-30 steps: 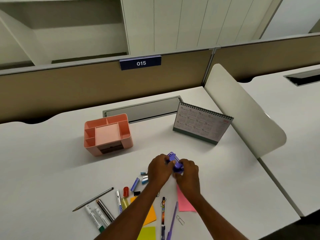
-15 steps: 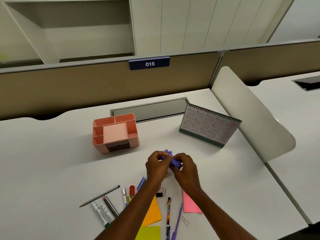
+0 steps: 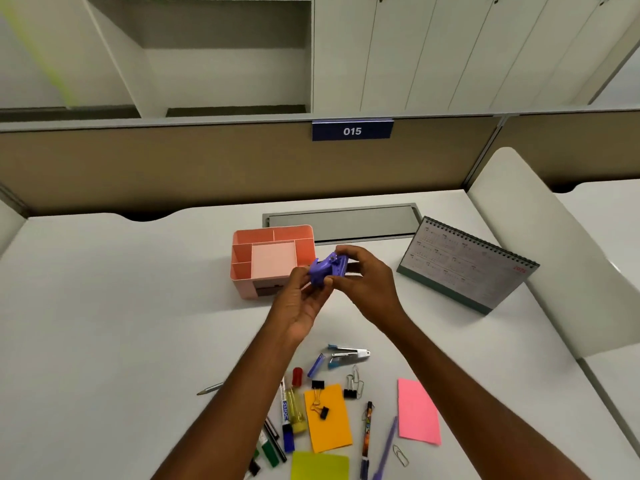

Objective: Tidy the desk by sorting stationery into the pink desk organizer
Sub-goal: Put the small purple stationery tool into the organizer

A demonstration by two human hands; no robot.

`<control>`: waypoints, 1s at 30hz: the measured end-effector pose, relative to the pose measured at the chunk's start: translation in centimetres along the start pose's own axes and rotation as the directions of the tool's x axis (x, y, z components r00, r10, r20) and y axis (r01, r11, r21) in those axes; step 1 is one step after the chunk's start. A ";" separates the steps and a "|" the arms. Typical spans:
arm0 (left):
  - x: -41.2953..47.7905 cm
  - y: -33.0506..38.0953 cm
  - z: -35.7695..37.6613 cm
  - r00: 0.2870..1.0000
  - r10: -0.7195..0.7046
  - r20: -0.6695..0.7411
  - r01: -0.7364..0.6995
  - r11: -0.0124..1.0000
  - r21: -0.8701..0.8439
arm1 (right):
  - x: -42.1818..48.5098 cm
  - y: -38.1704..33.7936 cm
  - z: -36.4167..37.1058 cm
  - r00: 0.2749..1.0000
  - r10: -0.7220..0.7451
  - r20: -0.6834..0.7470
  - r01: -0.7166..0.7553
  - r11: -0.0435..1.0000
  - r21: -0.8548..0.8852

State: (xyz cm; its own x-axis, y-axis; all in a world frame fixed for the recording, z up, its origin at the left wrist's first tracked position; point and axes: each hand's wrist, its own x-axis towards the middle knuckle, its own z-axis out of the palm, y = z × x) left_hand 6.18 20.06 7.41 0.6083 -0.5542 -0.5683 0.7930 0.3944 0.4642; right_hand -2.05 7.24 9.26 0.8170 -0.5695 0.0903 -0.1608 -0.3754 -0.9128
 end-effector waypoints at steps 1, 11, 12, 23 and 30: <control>0.1 0.6 0.0 1.000 0.014 -0.004 -0.014 1.000 0.025 | 0.7 -0.4 0.4 1.000 -0.018 0.006 0.018 1.000 -0.022; 3.4 2.1 -3.8 0.816 0.578 -0.032 -0.289 0.454 0.843 | 7.7 -1.8 3.4 0.978 -0.094 0.184 0.155 0.922 -0.355; 3.7 1.7 -4.4 0.818 0.574 0.037 -0.302 0.374 0.877 | 8.0 -1.7 3.7 0.973 -0.100 0.210 0.175 0.910 -0.377; 4.3 0.1 -8.4 0.800 0.437 0.410 -0.251 -0.377 0.892 | 10.0 -1.6 4.0 0.940 -0.089 0.329 0.246 0.845 -0.475; 4.1 0.2 -8.2 0.804 0.438 0.403 -0.217 -0.416 0.883 | 10.1 -1.8 4.6 0.901 0.022 0.434 0.263 0.767 -0.585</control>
State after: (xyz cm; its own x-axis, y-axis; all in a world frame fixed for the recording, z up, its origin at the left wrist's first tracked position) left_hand 9.11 23.85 -0.40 0.8226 -0.5683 0.0206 -0.4910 -0.6915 0.5299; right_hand 9.09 5.54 10.00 0.9726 -0.2040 -0.1120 -0.2326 -0.8653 -0.4440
